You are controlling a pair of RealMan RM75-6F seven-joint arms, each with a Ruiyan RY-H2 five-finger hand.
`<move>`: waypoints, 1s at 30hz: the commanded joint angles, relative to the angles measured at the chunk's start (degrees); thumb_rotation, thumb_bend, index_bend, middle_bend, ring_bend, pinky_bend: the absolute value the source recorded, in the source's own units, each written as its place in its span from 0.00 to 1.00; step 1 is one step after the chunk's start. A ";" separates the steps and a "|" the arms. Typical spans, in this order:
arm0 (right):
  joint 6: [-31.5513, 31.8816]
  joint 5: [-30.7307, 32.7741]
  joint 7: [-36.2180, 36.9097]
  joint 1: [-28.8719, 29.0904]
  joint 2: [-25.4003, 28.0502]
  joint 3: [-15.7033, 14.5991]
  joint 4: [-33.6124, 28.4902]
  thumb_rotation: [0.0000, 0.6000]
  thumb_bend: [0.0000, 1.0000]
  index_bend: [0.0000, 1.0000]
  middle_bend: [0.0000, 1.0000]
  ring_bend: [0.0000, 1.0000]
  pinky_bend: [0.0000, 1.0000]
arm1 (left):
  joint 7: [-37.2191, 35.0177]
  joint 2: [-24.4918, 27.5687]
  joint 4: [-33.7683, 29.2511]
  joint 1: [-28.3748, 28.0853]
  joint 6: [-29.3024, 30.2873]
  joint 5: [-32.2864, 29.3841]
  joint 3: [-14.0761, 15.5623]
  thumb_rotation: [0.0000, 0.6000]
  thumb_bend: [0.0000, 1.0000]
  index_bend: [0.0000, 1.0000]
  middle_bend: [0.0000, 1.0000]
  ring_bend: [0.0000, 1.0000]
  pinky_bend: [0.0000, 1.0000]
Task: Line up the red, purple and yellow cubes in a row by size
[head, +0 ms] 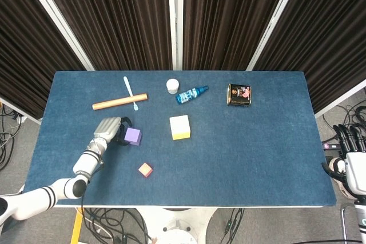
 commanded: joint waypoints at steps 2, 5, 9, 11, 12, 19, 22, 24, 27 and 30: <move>-0.05 0.14 0.30 -0.04 -0.09 0.01 0.23 1.00 0.08 0.00 0.07 0.02 0.15 | 0.99 -1.24 0.53 -0.70 0.83 -2.19 -0.58 1.00 0.24 0.55 0.85 0.90 1.00; 0.05 0.17 0.63 -0.14 -0.20 0.01 0.52 1.00 0.08 0.00 0.07 0.02 0.15 | 1.32 -1.65 -0.12 -1.15 1.40 -4.28 -1.45 1.00 0.25 0.58 0.85 0.90 1.00; 0.26 0.06 1.13 -0.31 -0.25 -0.06 0.88 1.00 0.08 0.00 0.07 0.02 0.15 | 1.48 -2.14 -1.55 -1.97 2.74 -7.32 -3.37 1.00 0.26 0.58 0.85 0.90 1.00; 0.43 -0.05 1.32 -0.41 -0.21 -0.10 0.96 1.00 0.08 0.00 0.07 0.02 0.15 | 2.51 -2.97 -1.73 -2.78 3.90 -9.21 -4.22 1.00 0.26 0.58 0.85 0.90 1.00; 0.53 -0.07 1.40 -0.47 -0.17 -0.10 0.98 1.00 0.08 0.00 0.07 0.02 0.15 | 3.18 -3.38 -1.74 -3.25 4.25 -10.22 -4.52 1.00 0.26 0.58 0.85 0.90 1.00; 1.17 0.09 2.05 -1.13 0.22 -0.19 1.26 1.00 0.08 0.00 0.07 0.02 0.15 | 10.00 -7.08 -0.97 -7.70 6.06 -18.82 -5.68 1.00 0.26 0.58 0.85 0.90 1.00; 1.32 0.21 2.22 -1.36 0.39 -0.21 1.34 1.00 0.08 0.00 0.07 0.02 0.15 | 12.87 -8.87 -0.32 -9.40 7.61 -21.22 -5.76 1.00 0.26 0.58 0.85 0.90 1.00; 1.31 0.33 2.32 -1.48 0.48 -0.23 1.40 1.00 0.08 0.00 0.07 0.02 0.15 | 14.34 -10.10 0.02 -10.33 8.66 -22.39 -5.94 1.00 0.26 0.58 0.85 0.90 1.00; 1.17 0.50 2.48 -1.55 0.60 -0.23 1.44 1.00 0.08 0.00 0.07 0.02 0.15 | 15.71 -11.62 0.37 -11.34 9.94 -23.54 -6.42 1.00 0.25 0.58 0.85 0.90 1.00; 1.10 0.69 2.58 -1.67 0.73 -0.23 1.51 1.00 0.08 0.00 0.07 0.02 0.15 | 17.08 -13.20 1.33 -12.20 11.23 -24.37 -6.73 1.00 0.25 0.58 0.85 0.90 1.00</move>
